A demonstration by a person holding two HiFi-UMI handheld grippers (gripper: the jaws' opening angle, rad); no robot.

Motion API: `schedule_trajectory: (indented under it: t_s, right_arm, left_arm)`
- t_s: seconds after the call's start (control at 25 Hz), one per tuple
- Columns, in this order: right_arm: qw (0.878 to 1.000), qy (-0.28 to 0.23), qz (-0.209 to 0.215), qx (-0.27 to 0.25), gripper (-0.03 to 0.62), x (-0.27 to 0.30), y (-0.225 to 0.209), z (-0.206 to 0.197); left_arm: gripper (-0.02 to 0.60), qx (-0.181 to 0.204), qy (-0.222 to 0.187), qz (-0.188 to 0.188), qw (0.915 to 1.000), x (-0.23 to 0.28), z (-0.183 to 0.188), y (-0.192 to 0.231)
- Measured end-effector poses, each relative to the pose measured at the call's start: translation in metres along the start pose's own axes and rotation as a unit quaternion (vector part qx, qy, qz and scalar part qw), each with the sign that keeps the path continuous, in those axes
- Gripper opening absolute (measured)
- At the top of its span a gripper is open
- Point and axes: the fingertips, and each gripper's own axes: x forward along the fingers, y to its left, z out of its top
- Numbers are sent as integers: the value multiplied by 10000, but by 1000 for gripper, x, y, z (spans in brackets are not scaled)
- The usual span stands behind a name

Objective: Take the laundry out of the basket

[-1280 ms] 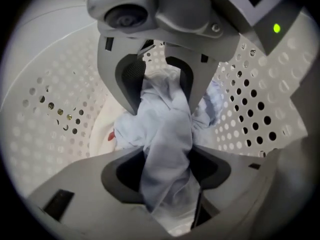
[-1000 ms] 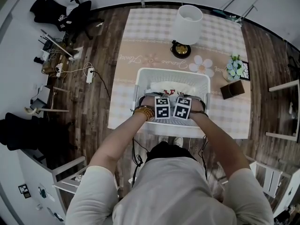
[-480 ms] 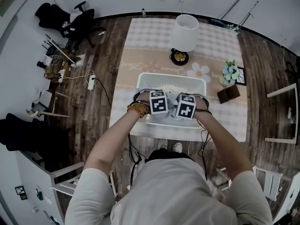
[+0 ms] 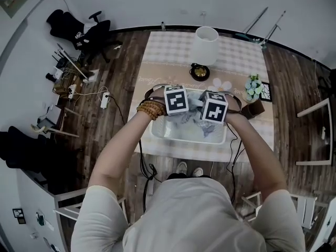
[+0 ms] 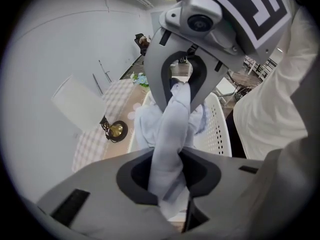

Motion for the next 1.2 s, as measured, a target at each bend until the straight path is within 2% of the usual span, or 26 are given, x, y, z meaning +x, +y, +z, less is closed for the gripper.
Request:
schedule_trajectory:
  t_s: [0.32, 0.6, 0.96, 1.2]
  right_arm:
    - [9995, -22, -260, -165, 66, -34, -7, 17]
    - [9993, 87, -369, 27, 66, -43, -11, -9]
    - [9937, 430, -695, 765, 66, -97, -11, -96]
    - [9822, 797, -926, 1427, 66, -136, 13, -164]
  left_arm:
    - [130, 26, 61, 221, 9997, -39, 9, 5]
    - [130, 176, -102, 178, 9996, -31, 35, 9]
    - [130, 935, -342, -103, 9950, -19, 135, 3]
    - [130, 1690, -638, -340, 9830, -2, 217, -19]
